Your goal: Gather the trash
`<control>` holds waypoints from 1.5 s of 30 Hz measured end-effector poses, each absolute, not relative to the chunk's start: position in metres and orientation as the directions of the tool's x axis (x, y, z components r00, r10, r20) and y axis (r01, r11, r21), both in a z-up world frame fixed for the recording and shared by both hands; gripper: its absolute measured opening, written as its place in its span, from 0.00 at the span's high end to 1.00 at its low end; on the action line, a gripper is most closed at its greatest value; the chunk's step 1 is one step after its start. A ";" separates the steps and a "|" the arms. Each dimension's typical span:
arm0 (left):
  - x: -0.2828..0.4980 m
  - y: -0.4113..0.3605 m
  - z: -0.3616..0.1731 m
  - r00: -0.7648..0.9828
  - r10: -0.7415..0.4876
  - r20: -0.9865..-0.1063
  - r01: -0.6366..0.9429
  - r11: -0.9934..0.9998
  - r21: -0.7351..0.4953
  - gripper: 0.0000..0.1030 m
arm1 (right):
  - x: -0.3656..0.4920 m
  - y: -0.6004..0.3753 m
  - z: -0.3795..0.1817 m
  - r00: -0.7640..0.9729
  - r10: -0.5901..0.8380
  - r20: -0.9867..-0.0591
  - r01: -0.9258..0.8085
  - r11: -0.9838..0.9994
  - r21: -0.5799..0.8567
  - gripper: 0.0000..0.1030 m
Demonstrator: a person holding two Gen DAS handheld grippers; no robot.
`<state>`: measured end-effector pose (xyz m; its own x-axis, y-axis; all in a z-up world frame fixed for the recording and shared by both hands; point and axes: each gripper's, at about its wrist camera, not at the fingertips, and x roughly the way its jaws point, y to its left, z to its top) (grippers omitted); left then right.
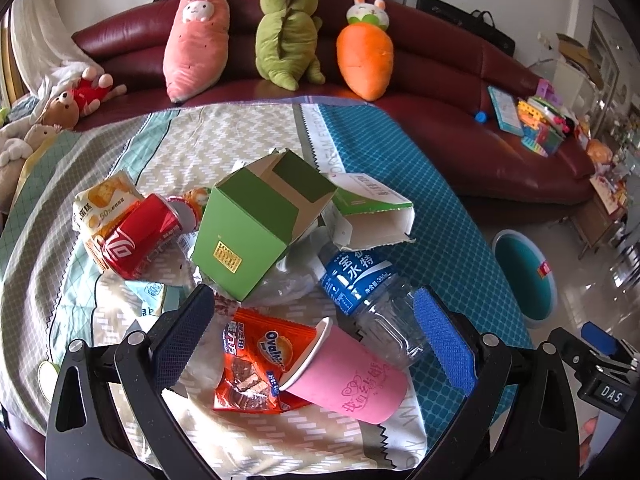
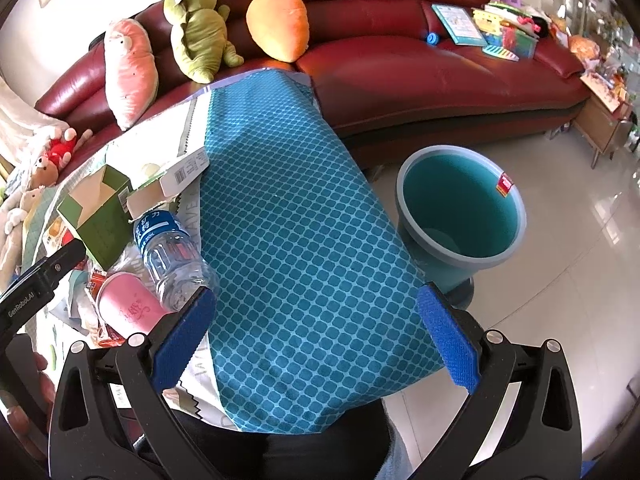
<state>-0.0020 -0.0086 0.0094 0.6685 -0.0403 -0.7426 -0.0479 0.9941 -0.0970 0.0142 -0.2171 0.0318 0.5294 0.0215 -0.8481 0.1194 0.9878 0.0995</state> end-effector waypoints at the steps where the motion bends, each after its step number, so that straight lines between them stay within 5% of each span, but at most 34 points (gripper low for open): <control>1: -0.002 -0.009 0.009 0.670 -0.036 -0.741 -0.047 0.995 -0.092 0.04 | 0.015 -0.217 0.031 0.529 0.021 -0.848 0.118 0.988 0.098 0.06; 34: 0.007 0.019 0.000 0.650 -0.064 -0.757 -0.022 0.994 -0.103 0.04 | 0.032 -0.204 0.033 0.507 0.022 -0.862 0.084 0.994 0.075 0.06; 45: 0.032 0.047 -0.020 0.608 -0.019 -0.794 0.061 0.998 0.023 0.04 | 0.057 -0.190 0.022 0.457 0.062 -0.887 0.036 0.995 0.088 0.06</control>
<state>0.0321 0.0471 -0.0203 0.6075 -0.0187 -0.7941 0.0606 0.9979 0.0228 0.0569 -0.1905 0.0217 0.4572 0.0624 -0.8872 0.0358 0.9954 0.0885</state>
